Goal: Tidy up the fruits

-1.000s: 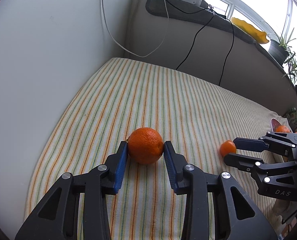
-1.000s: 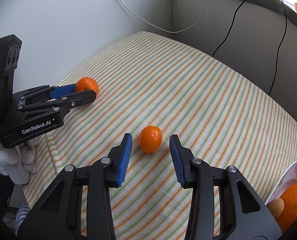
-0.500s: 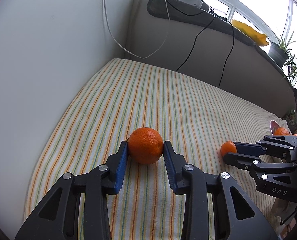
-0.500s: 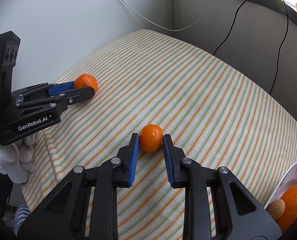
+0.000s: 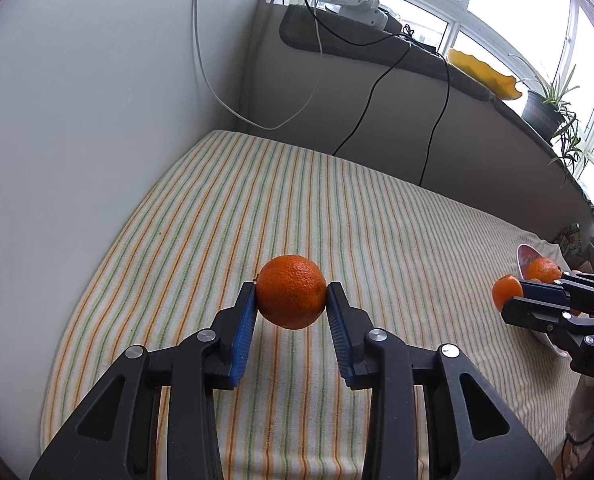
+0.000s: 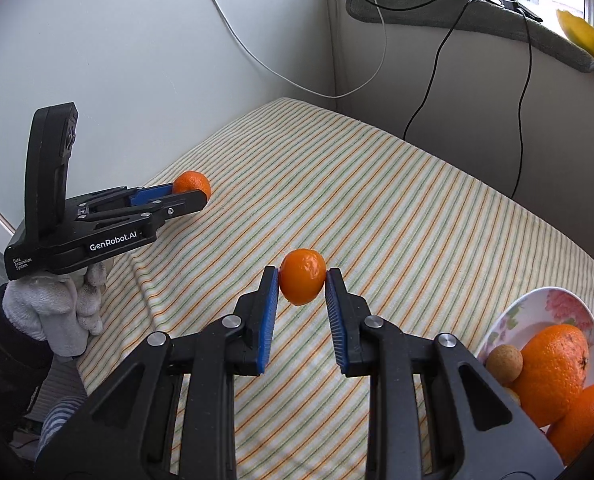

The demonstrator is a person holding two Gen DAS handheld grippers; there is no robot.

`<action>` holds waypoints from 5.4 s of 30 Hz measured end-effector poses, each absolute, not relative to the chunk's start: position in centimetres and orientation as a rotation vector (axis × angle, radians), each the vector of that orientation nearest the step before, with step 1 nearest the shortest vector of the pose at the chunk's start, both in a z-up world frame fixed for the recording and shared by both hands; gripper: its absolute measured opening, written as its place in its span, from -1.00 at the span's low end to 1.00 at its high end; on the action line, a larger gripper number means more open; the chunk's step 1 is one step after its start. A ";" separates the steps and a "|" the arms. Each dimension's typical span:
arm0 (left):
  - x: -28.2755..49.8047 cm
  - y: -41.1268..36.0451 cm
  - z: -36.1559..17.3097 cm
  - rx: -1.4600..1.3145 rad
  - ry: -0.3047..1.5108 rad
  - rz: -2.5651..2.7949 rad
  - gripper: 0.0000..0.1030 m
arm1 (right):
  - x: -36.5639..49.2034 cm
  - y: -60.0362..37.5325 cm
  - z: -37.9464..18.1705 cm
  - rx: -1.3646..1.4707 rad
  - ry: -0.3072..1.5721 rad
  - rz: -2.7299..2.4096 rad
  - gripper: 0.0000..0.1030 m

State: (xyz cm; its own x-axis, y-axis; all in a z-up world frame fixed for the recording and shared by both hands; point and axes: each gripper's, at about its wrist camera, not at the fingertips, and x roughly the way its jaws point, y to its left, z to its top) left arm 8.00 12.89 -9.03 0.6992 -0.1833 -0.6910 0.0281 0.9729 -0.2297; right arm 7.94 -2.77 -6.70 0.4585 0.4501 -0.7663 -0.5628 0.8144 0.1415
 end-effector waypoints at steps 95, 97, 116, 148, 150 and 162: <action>6.7 -7.0 -3.5 -0.034 0.717 -0.490 0.02 | -3.0 -18.4 -5.1 -0.051 0.782 0.357 0.29; 5.3 -6.8 -2.8 -0.025 0.698 -0.479 0.02 | -3.6 -18.7 -4.8 -0.033 0.772 0.356 0.29; -4.3 -6.1 0.3 0.012 0.585 -0.382 0.40 | -6.7 -22.7 -2.9 0.112 0.668 0.259 0.66; -6.3 -5.4 -1.1 -0.003 0.604 -0.257 0.57 | -7.7 -23.9 -2.6 0.115 0.613 0.160 0.98; -7.1 -5.4 -0.5 -0.002 0.588 -0.258 0.57 | -8.6 -24.2 -2.0 0.115 0.596 0.153 0.98; -10.1 -4.4 0.6 -0.016 0.560 -0.230 0.58 | -12.9 -25.9 -0.7 0.139 0.541 0.141 0.98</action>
